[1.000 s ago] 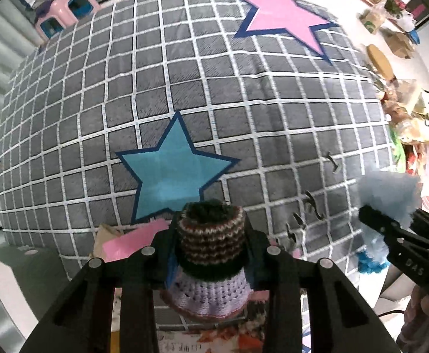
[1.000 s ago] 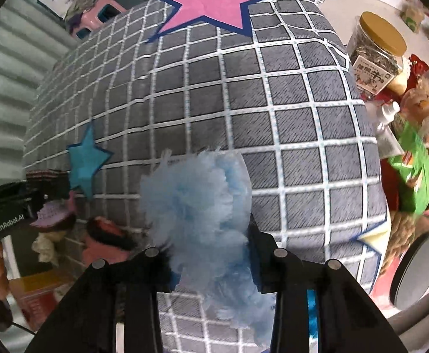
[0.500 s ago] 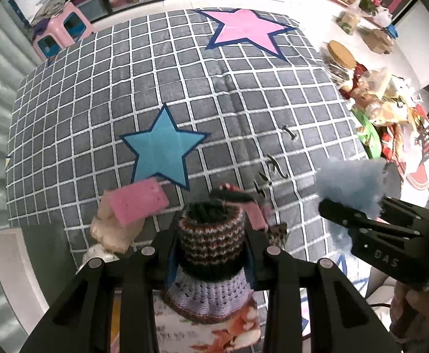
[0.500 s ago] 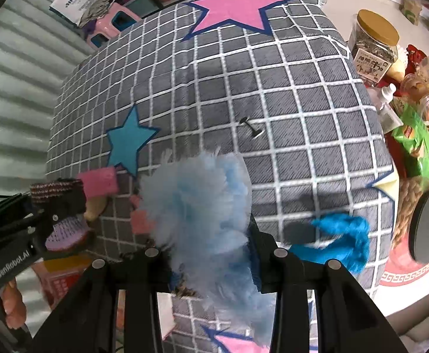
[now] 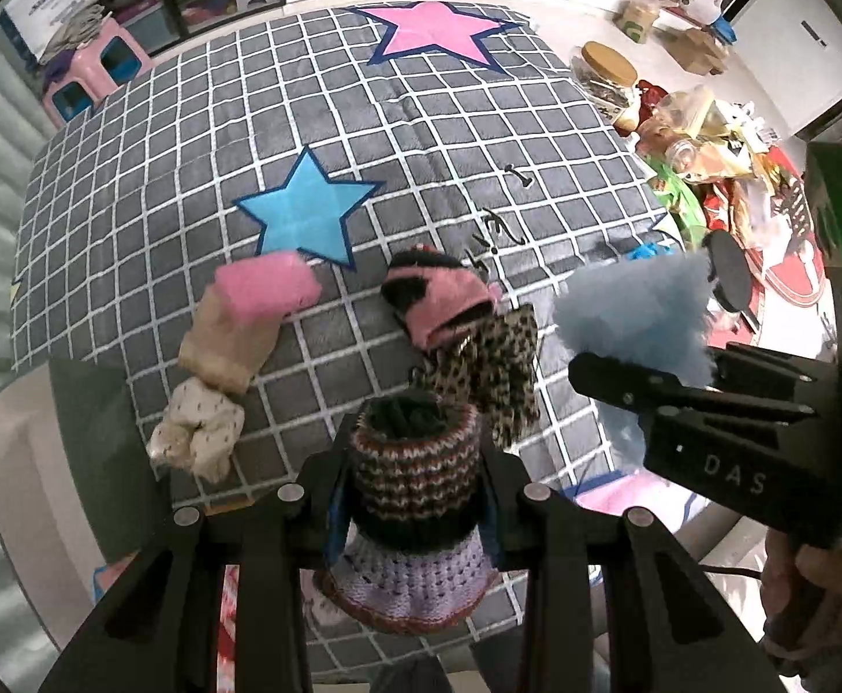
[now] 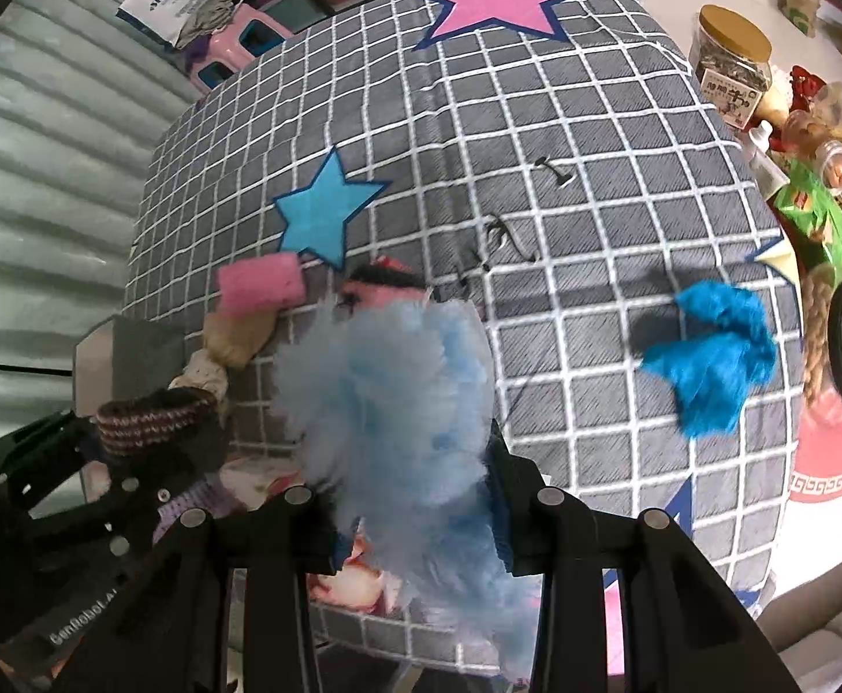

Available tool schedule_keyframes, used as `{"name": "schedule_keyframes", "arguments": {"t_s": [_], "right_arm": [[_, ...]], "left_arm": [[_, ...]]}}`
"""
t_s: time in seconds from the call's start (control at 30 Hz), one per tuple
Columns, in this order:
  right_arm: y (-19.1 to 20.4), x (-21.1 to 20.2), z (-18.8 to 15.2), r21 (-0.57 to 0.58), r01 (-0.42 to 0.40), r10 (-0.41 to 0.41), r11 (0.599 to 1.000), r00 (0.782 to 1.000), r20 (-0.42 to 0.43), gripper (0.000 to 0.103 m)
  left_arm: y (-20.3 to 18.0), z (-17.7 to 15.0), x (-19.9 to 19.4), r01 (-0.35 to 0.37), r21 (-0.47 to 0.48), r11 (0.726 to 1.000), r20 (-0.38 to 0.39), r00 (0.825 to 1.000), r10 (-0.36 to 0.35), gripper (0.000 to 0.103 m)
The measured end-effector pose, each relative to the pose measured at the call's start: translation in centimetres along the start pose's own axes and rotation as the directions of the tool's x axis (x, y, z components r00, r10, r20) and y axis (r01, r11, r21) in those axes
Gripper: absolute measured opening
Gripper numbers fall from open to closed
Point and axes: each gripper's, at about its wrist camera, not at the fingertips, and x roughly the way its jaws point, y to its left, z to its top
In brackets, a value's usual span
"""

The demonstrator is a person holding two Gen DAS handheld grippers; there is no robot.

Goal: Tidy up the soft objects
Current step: 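Lift the knitted hat and light-blue pompom and carry them over the box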

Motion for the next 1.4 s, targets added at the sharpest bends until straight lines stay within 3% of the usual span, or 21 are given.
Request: {"name": "schedule_keyframes", "arguments": {"t_s": [0.3,0.77,1.4], "right_arm": [[3.6,-1.6,-1.4,-0.035,0.026,-0.024,0.999,0.999,0.04,0.038],[13.2,-3.0,-0.4,-0.207,0.018,-0.004,0.978,0.997,0.071,0.038],[25.3,-1.1,-2.0,-0.427,0.005,0.007,0.904,1.0,0.027,0.038]], "left_arm": [[2.1,-1.6,-3.4,0.0,-0.022,1.0,0.085,0.996,0.002,0.038],[9.8,-3.6,-8.8,0.0,-0.201,0.98,0.213,0.976,0.043,0.038],[21.1,-11.8,-10.9,-0.01,-0.458,0.889,0.227,0.965,0.129,0.038]]}}
